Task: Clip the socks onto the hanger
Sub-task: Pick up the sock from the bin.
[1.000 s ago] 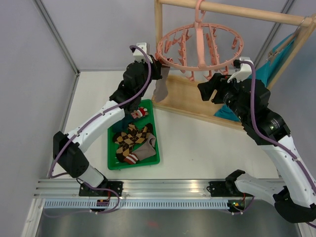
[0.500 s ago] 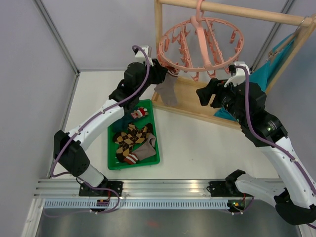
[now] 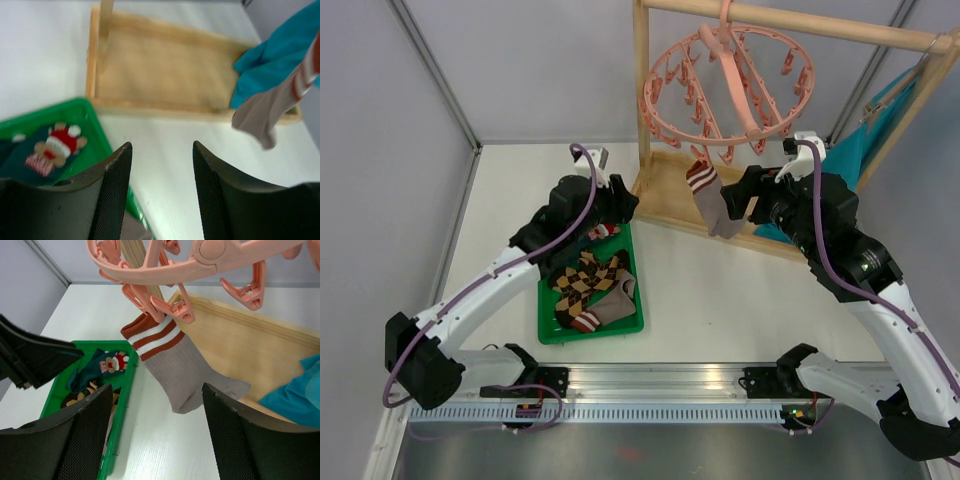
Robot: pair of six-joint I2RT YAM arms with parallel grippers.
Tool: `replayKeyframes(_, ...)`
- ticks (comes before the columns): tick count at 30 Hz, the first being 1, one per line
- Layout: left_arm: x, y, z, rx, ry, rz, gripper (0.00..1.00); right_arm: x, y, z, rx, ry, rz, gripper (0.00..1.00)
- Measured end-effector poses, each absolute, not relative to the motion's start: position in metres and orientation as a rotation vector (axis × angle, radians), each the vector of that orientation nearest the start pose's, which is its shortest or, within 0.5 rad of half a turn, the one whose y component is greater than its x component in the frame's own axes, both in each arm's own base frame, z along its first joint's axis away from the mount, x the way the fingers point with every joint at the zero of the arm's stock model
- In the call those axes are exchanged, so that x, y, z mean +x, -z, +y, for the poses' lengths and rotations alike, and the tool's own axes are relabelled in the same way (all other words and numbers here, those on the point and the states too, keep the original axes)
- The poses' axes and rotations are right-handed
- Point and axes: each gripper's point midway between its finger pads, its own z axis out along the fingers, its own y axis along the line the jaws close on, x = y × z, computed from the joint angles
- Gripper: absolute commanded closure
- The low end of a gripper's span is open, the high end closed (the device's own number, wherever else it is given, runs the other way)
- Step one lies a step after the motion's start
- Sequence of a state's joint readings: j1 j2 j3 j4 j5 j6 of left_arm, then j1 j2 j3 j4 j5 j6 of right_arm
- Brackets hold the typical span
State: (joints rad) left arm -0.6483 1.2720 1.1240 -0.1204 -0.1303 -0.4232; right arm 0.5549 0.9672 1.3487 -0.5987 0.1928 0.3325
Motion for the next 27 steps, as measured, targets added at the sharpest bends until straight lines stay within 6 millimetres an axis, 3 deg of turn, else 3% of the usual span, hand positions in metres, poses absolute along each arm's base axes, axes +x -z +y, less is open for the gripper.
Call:
replayKeyframes(5, 0.301, -0.243, -0.235, 0.16, 0.547, 2.013, 0.43, 0.273, -0.377, 0.145, -0.068, -0.45, 1.821, 0.21)
replayKeyframes(14, 0.236, -0.185, -0.237, 0.442, 0.358, 2.226, 0.41, 0.271, -0.369, 0.141, -0.061, -0.434, 1.831, 0.21)
replayKeyframes(20, 0.223, -0.148, -0.221, 0.579, 0.195, 2.35, 0.4, 0.271, -0.369, 0.14, -0.062, -0.428, 1.83, 0.2)
replayKeyframes(27, 0.219, -0.126, -0.216, 0.699, 0.11, 2.403, 0.41, 0.272, -0.369, 0.139, -0.063, -0.423, 1.83, 0.2)
